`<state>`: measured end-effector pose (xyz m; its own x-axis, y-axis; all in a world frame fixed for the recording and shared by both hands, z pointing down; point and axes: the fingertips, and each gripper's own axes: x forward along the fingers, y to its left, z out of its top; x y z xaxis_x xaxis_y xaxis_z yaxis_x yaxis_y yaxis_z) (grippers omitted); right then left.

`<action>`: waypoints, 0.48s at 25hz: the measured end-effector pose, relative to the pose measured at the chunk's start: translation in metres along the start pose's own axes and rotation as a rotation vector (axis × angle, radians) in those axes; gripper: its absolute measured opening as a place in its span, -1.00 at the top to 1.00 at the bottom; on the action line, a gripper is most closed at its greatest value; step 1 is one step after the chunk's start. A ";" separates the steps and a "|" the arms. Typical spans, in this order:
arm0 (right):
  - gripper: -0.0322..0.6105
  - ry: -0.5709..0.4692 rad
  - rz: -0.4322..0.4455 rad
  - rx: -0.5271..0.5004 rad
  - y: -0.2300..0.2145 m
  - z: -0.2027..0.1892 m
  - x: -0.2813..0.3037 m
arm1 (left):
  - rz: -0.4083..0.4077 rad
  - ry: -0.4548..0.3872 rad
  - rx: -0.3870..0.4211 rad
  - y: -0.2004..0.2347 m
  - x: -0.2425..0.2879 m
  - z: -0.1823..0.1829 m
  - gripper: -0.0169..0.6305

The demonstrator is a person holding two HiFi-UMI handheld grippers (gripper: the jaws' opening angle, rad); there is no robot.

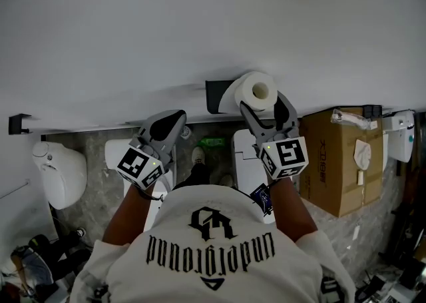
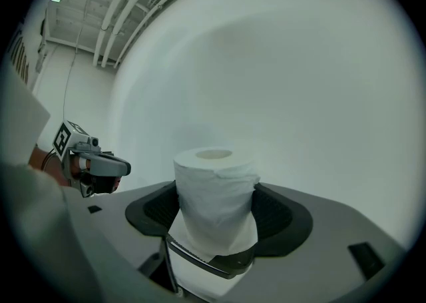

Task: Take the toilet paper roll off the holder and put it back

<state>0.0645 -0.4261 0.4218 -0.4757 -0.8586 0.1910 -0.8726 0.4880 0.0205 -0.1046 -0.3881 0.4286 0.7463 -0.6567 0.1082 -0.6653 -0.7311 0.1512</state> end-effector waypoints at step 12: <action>-0.14 0.059 -0.015 0.011 -0.005 -0.025 0.018 | -0.015 0.025 -0.025 0.015 0.010 -0.016 0.91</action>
<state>0.0636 -0.4401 0.4495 -0.4555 -0.8550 0.2482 -0.8810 0.4730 0.0127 -0.1067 -0.4022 0.4480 0.7567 -0.6406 0.1307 -0.6536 -0.7358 0.1775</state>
